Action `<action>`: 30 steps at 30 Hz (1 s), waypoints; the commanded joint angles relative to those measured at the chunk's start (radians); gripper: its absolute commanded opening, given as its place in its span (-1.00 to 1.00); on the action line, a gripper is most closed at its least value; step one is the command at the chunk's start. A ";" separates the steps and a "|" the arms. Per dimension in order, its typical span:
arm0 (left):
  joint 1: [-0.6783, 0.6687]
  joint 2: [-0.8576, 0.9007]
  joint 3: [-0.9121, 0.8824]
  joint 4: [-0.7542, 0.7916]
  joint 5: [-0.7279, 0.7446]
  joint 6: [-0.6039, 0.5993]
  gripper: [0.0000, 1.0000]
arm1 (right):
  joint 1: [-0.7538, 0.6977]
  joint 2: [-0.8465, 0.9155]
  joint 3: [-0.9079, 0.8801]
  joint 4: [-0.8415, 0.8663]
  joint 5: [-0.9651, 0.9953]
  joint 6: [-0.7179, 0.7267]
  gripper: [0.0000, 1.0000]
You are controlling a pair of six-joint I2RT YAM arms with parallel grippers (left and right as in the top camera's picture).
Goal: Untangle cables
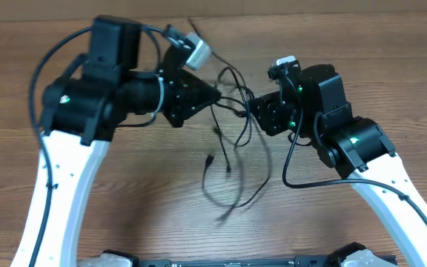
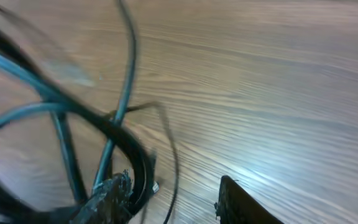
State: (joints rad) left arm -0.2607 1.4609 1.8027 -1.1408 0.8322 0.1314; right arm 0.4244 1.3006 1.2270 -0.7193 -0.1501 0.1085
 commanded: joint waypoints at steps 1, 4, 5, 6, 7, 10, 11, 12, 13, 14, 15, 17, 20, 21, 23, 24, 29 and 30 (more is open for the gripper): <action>0.060 -0.121 0.061 0.020 0.093 -0.005 -0.92 | -0.036 0.017 -0.010 -0.051 0.217 0.001 -0.12; 0.099 -0.156 0.061 0.026 0.108 -0.005 -0.91 | -0.063 0.026 -0.010 -0.069 0.217 0.001 -0.12; 0.113 -0.168 0.061 0.027 0.108 -0.005 -0.92 | -0.074 0.030 -0.010 -0.074 0.217 0.001 -0.12; 0.124 -0.177 0.061 0.027 0.108 -0.005 -0.92 | -0.082 0.031 -0.010 -0.078 0.217 0.002 -0.12; 0.138 -0.188 0.061 0.027 0.107 -0.005 -0.91 | -0.094 0.033 -0.011 -0.083 0.217 0.006 -0.12; 0.179 -0.213 0.061 0.027 0.107 -0.005 -0.92 | -0.129 0.035 -0.011 -0.096 0.217 0.023 -0.13; 0.192 -0.218 0.061 0.027 0.107 -0.005 -0.92 | -0.140 0.035 -0.012 -0.099 0.217 0.023 -0.13; 0.206 -0.224 0.061 0.027 0.107 -0.005 -0.92 | -0.150 0.035 -0.013 -0.102 0.216 0.025 -0.13; 0.213 -0.227 0.061 0.026 0.107 -0.005 -0.92 | -0.157 0.035 -0.013 -0.103 0.216 0.028 -0.13; 0.220 -0.227 0.061 0.026 0.107 -0.005 -0.92 | -0.164 0.035 -0.014 -0.103 0.216 0.032 -0.13; 0.223 -0.227 0.061 0.026 0.108 -0.005 -0.92 | -0.167 0.035 -0.014 -0.104 0.216 0.035 -0.13; 0.223 -0.226 0.061 0.027 0.106 -0.005 -0.91 | -0.178 0.035 -0.015 -0.106 0.217 0.049 -0.12; 0.223 -0.226 0.061 0.027 0.098 -0.004 -0.91 | -0.190 0.035 -0.015 -0.111 0.234 0.078 -0.10; 0.223 -0.226 0.061 0.027 0.095 -0.004 -0.91 | -0.195 0.035 -0.015 -0.114 0.244 0.097 -0.10; 0.223 -0.226 0.061 0.026 0.076 -0.005 -0.91 | -0.206 0.035 -0.015 -0.118 0.239 0.117 -0.10; 0.223 -0.226 0.061 0.026 0.074 -0.005 -0.92 | -0.208 0.035 -0.015 -0.117 0.227 0.116 -0.10; 0.223 -0.226 0.061 0.026 0.077 -0.005 -0.91 | -0.209 0.035 -0.015 -0.102 0.105 0.086 -0.12; 0.223 -0.226 0.061 0.026 0.077 -0.005 -0.92 | -0.209 0.035 -0.015 -0.093 0.055 0.058 -0.12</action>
State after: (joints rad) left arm -0.0448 1.2381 1.8408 -1.1221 0.9054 0.1303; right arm 0.2211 1.3346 1.2209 -0.8345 0.0349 0.2035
